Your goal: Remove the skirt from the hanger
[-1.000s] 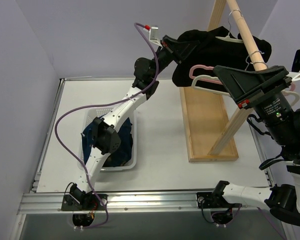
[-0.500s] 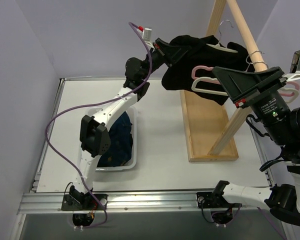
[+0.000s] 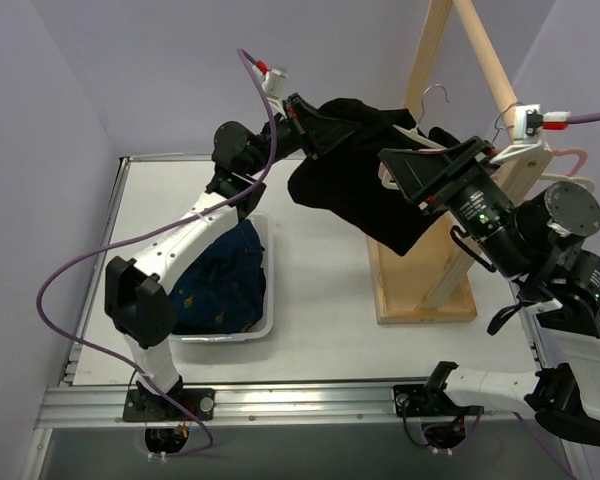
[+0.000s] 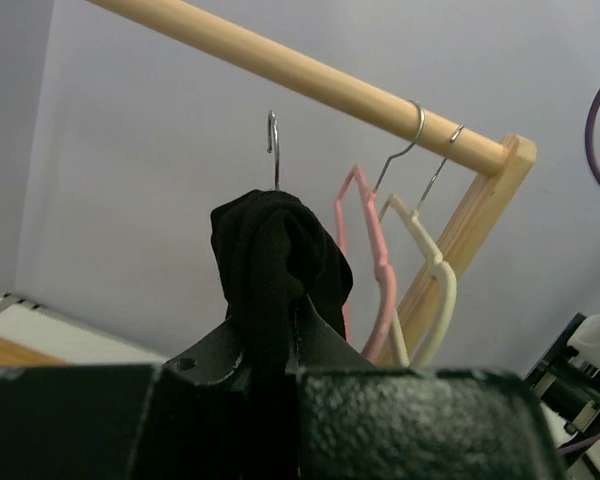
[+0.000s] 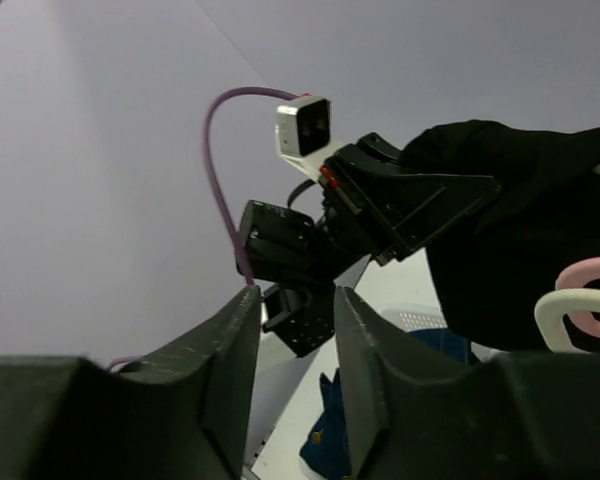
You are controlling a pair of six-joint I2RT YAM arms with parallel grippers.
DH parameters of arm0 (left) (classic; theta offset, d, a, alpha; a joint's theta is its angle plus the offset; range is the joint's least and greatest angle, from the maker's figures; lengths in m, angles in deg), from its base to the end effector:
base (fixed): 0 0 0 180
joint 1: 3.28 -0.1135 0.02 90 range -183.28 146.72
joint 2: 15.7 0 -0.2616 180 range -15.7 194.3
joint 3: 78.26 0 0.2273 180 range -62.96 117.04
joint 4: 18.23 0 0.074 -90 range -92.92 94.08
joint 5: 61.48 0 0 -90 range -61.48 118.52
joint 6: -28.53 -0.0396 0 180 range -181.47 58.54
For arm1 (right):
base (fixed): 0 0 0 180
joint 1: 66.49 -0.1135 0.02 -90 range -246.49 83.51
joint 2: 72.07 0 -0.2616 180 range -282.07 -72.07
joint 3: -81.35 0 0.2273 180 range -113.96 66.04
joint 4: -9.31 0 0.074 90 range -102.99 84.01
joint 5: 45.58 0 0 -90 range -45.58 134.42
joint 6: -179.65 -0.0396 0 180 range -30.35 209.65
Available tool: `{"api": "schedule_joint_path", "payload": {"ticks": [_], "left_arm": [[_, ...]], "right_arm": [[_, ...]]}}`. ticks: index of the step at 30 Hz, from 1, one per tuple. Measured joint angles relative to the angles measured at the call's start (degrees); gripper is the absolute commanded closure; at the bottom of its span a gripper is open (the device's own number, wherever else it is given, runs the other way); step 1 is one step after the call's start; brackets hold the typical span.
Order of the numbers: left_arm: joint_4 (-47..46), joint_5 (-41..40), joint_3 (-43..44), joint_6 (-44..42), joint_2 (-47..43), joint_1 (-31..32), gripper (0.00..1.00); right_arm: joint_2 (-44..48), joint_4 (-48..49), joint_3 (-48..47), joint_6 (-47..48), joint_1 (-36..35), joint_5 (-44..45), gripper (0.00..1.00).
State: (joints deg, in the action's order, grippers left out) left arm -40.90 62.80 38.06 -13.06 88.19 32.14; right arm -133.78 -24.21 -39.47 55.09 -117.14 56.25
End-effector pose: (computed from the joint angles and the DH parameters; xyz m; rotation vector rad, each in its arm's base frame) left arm 0.3066 -0.2454 0.4777 0.4992 1.1106 -1.5867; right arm 0.0788 0.0833 0.5876 0.0275 1.2170 1.1993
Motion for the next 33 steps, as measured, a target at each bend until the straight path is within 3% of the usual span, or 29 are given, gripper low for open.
{"api": "schedule_joint_path", "payload": {"ticks": [2, 5, 11, 16, 22, 33], "left_arm": [[3.26, 0.48, -2.32, -2.21, -2.93, -0.94, 0.98], [8.07, 0.17, -8.17, -4.81, -9.14, -2.75, 0.98], [19.17, -0.87, -16.02, -11.06, -22.27, -5.88, 0.98], [26.29, -1.29, -17.49, -15.96, -30.27, -6.25, 0.98], [33.57, -2.16, -18.01, -20.94, -36.39, -7.43, 0.98], [40.35, -2.58, -21.2, -26.36, -43.89, -7.89, 0.98]], "right_arm": [[-1.16, -0.66, 0.35, 1.29, 0.0, 0.46, 0.55], [-3.17, -1.42, 0.33, 3.04, 0.0, 1.2, 0.5], [-6.84, -0.85, 2.97, 4.92, 0.0, 2.54, 0.63], [-8.81, 0.48, 4.15, 5.07, 0.0, 2.99, 0.66], [-10.16, 1.79, 4.11, 4.79, 0.0, 5.44, 0.76], [-10.29, 5.86, 6.05, 3.34, 0.0, 7.19, 0.77]]}}
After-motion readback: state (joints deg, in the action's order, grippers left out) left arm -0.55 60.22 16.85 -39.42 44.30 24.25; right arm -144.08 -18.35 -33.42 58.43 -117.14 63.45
